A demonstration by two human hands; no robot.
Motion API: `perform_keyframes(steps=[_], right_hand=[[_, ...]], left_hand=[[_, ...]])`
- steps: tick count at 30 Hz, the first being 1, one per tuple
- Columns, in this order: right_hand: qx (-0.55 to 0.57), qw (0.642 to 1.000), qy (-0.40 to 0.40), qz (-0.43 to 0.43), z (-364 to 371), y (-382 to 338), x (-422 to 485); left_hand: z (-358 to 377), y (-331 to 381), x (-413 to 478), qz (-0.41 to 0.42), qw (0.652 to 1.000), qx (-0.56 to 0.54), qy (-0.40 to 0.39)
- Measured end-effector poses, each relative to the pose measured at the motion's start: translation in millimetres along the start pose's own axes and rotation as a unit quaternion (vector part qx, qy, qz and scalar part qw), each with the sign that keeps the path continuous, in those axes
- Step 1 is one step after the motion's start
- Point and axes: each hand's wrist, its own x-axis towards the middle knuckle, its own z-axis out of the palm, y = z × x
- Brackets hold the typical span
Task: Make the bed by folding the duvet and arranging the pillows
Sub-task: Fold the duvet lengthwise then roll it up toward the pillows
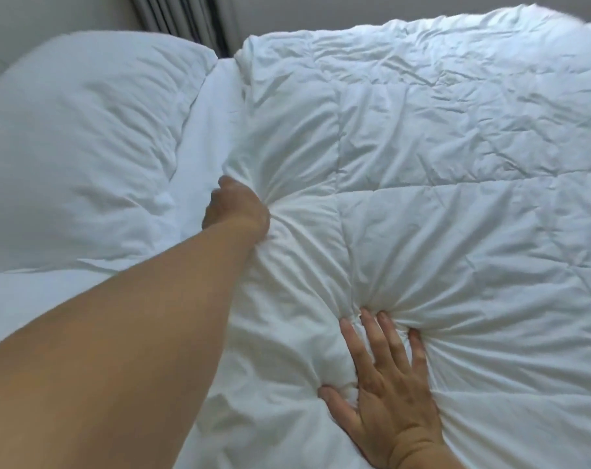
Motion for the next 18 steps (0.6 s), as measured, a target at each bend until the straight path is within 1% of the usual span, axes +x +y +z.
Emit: perform_keyframes(steps=[1, 2, 3, 4, 5, 6, 7, 8, 10, 11, 12, 13, 15, 16, 17, 18], right_hand=[[-0.001, 1.000, 0.004, -0.003, 2, 0, 1], [-0.002, 1.000, 0.009, -0.007, 5, 1, 2], [-0.004, 1.000, 0.017, -0.011, 8, 2, 3], [-0.006, 1.000, 0.027, -0.014, 10, 4, 3], [-0.007, 0.999, 0.039, -0.016, 12, 5, 3], [-0.008, 0.998, 0.053, -0.016, 14, 6, 4], [-0.008, 0.997, 0.069, -0.016, 15, 5, 5], [-0.010, 0.996, 0.084, -0.014, 17, 6, 6], [-0.015, 0.995, 0.097, -0.005, 21, 7, 9], [-0.016, 0.995, 0.098, 0.000, 22, 8, 10], [-0.018, 0.995, 0.101, 0.003, 23, 9, 11], [-0.019, 0.994, 0.108, 0.002, 25, 10, 11], [-0.015, 0.993, 0.118, -0.006, 23, 8, 10], [-0.010, 0.993, 0.116, -0.012, 20, 7, 8], [-0.007, 0.994, 0.108, -0.016, 17, 7, 7], [-0.006, 0.996, 0.092, -0.016, 15, 7, 6]], left_hand=[[16, -5, -1, -0.031, 0.998, 0.025, -0.045], [28, -6, -3, -0.033, 0.997, 0.045, -0.051], [34, -2, -4, 0.003, 0.998, 0.058, -0.015], [36, 6, -2, 0.068, 0.995, 0.063, 0.035], [35, 15, 3, 0.139, 0.986, 0.064, 0.067], [33, 26, 9, 0.194, 0.975, 0.072, 0.074], [35, 34, 19, 0.214, 0.971, 0.086, 0.060], [38, 39, 29, 0.190, 0.977, 0.097, 0.024], [49, 39, 45, 0.085, 0.989, 0.095, -0.072], [55, 34, 48, 0.056, 0.990, 0.090, -0.093], [58, 32, 46, 0.063, 0.991, 0.082, -0.082], [59, 32, 45, 0.098, 0.992, 0.071, -0.044], [47, 42, 42, 0.196, 0.978, 0.040, 0.052], [35, 48, 43, 0.219, 0.971, 0.017, 0.097], [28, 51, 48, 0.222, 0.966, 0.009, 0.134], [23, 50, 53, 0.201, 0.967, 0.027, 0.156]])
